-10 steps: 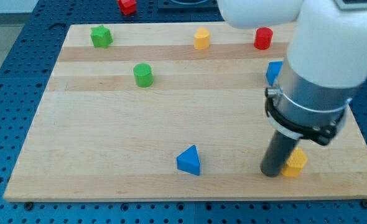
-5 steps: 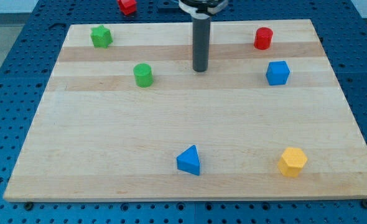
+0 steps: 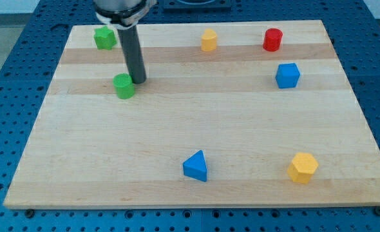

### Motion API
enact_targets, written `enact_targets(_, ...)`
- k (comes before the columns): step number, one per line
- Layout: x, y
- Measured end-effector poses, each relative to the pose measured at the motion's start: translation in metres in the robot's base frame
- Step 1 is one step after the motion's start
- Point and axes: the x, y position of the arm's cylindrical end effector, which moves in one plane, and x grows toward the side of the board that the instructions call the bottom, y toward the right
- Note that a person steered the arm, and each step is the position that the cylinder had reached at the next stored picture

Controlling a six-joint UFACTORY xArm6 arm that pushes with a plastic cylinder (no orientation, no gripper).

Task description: Push green circle to center left

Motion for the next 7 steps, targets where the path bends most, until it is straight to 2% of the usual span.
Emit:
enact_targets(2, 0.010, -0.029)
enact_targets(4, 0.041, -0.009)
enact_targets(6, 0.056, -0.099)
enact_targets(7, 0.057, -0.102)
